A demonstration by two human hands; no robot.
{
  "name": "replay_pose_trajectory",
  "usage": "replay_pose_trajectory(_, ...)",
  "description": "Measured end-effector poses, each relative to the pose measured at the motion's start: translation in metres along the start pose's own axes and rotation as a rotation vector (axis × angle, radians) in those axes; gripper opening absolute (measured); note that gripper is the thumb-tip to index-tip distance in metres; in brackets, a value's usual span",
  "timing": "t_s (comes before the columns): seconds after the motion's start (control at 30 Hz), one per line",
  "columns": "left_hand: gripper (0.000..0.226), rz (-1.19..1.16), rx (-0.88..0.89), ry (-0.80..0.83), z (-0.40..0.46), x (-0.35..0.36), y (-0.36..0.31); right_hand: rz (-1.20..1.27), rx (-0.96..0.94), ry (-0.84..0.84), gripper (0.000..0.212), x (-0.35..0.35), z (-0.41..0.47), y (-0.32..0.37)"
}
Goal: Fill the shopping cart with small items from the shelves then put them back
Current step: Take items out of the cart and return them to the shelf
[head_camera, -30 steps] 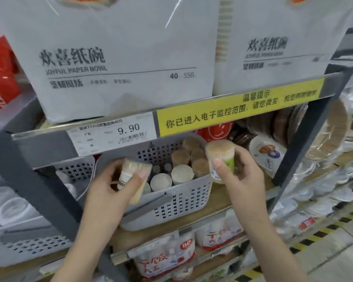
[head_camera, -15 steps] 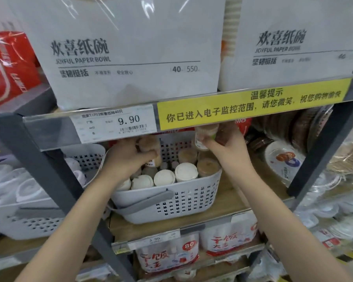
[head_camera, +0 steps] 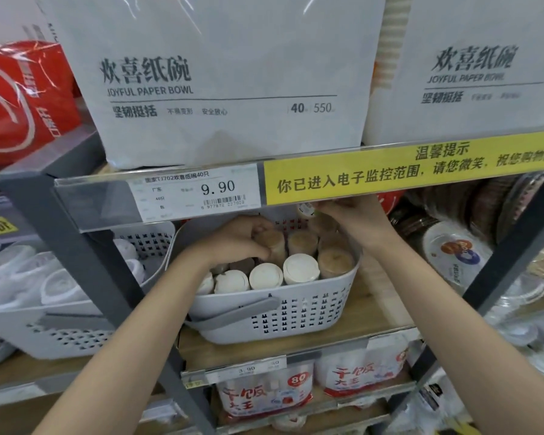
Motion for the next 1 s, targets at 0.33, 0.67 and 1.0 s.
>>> replay_pose_trajectory(0.33,0.028,-0.199,0.010,0.005,-0.004,0.004,0.006,-0.087,-0.010,0.114,0.028,0.017,0.011,0.004)
replay_pose_trajectory(0.67,0.022,-0.220,0.023,-0.014,-0.004,0.007,0.008,-0.554,-0.068,0.269,0.051,0.047,0.020,-0.012)
replay_pose_trajectory(1.0,0.024,-0.250,0.011,-0.025,-0.007,0.008,0.005,-0.805,-0.191,0.313,0.027,0.065,0.018,-0.013)
Point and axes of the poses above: each hand's wrist, its own z-axis towards the middle knuckle, its own x-axis out of the palm, y = z × x, the point moved 9 cm from there along z, towards the middle knuckle, and after that the axes turned 14 degrees about x, right-handed, at the moved point
